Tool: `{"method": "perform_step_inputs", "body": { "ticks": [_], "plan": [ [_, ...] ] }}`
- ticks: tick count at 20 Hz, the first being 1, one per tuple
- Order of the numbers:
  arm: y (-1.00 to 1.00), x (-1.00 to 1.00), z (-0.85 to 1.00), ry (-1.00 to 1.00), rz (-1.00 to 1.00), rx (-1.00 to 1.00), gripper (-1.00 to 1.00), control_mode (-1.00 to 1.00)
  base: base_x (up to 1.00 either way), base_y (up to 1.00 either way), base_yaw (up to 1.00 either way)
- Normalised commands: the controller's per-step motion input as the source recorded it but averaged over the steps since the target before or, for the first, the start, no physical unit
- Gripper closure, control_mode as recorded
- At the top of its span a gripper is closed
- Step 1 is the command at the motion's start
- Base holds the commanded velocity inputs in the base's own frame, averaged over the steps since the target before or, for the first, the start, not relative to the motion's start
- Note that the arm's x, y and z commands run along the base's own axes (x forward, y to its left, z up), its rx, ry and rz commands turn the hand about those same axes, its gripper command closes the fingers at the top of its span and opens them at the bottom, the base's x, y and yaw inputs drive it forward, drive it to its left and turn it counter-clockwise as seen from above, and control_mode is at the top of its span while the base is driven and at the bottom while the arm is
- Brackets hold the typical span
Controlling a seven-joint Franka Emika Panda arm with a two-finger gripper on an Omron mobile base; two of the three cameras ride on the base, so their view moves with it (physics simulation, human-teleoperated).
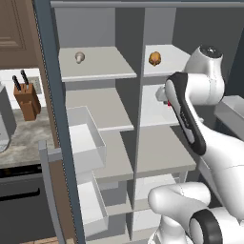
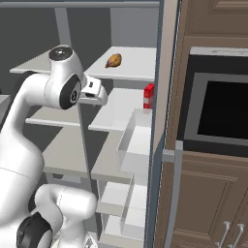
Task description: There's a chicken drumstick in the fridge that needs to be moved to the freezer for freezing. Pick up the chicken drumstick from the fridge, place it on any shelf in the freezer, and close the fridge and freezer doors when done.
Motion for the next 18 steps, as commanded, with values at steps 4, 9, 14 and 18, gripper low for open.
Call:
{"method": "perform_step_inputs", "body": {
  "ticks": [4, 9, 14, 18],
  "plan": [
    [-0.19, 0.0, 0.79, -0.07, -0.06, 0.0, -1.0, -1.0, 0.0, 0.0, 0.0],
    [-0.16, 0.0, 0.86, -0.11, -0.01, 0.0, -1.0, -1.0, 0.0, 0.0, 0.0],
    [-0.13, 0.13, 0.36, -0.2, -0.01, 0.0, -1.0, -1.0, 0.0, 0.0, 0.0],
    [-0.09, 0.37, 0.02, -0.12, 0.0, 0.0, -1.0, -1.0, 0.0, 0.0, 0.0]
  ]
}}
